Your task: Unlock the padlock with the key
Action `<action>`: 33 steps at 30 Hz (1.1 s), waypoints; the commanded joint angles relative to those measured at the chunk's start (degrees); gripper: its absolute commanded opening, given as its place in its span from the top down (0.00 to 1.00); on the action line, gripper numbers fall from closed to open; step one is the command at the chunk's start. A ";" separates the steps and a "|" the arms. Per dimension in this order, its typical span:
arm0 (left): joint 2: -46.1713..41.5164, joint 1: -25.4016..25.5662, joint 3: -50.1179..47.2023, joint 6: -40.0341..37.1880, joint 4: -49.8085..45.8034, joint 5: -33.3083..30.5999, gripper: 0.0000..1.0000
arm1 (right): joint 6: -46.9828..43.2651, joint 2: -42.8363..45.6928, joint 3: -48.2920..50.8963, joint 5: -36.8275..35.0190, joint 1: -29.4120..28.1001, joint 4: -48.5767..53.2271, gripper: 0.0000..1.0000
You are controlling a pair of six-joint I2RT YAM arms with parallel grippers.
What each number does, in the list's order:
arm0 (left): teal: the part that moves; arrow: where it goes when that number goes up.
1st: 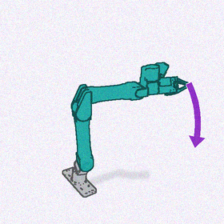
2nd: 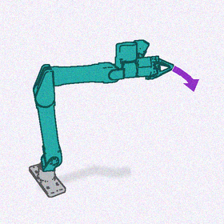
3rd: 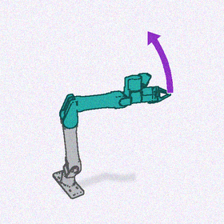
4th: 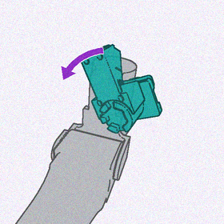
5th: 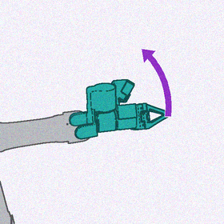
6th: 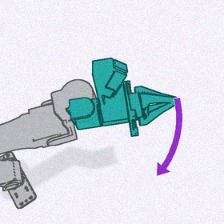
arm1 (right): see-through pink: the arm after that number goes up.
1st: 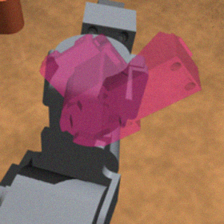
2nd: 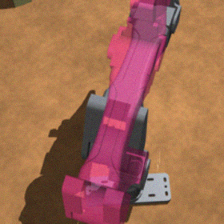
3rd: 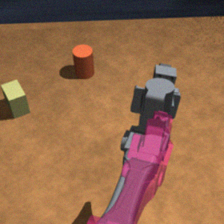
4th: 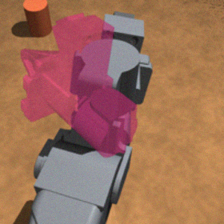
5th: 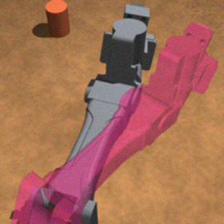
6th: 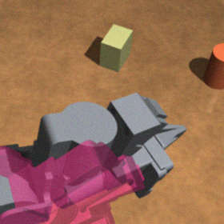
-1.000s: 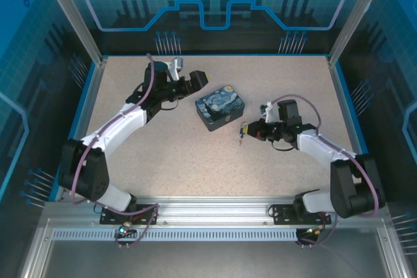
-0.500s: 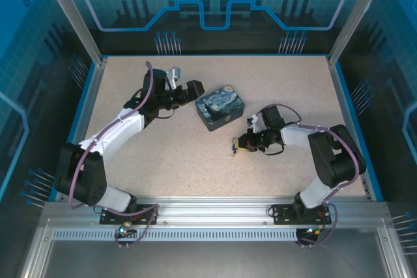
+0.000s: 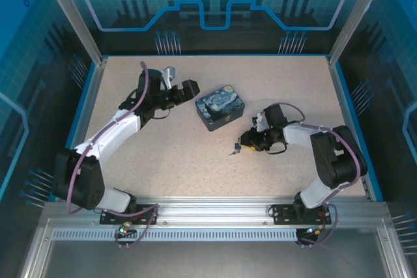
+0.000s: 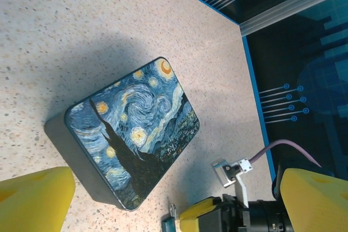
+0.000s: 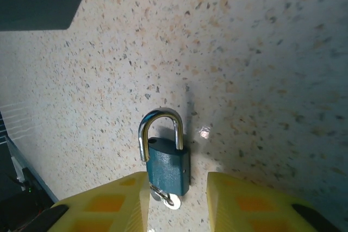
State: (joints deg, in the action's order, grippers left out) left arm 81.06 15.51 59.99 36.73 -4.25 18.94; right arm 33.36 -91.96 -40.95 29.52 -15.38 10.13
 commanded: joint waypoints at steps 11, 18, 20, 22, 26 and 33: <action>-14.82 -5.53 -5.23 -10.36 -8.33 -19.28 0.01 | -7.30 24.15 -0.92 -13.55 6.78 13.55 0.36; -22.22 -7.08 -8.67 -20.36 -10.39 -36.12 0.01 | -11.45 34.72 -3.76 -29.45 11.45 15.92 0.00; -23.19 -7.96 -10.47 -22.70 -9.93 -39.74 0.01 | -12.84 35.93 -3.40 -33.20 13.44 15.34 0.00; -24.37 -8.47 -14.35 -25.60 -6.10 -44.50 0.01 | -14.28 36.58 -1.75 -36.38 16.22 12.53 0.00; -25.45 -8.57 -26.92 -35.28 9.52 -46.84 0.01 | -21.99 36.04 5.28 -45.40 17.61 0.67 0.00; -24.08 -9.35 -37.36 -33.25 21.40 -46.15 0.01 | -23.67 28.21 17.34 -44.92 17.93 -27.75 0.00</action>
State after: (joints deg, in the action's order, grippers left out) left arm 57.12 7.11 24.43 5.37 6.35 -26.39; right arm 11.44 -61.43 -26.30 -14.35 1.93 -0.86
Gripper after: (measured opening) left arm 0.990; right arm 0.997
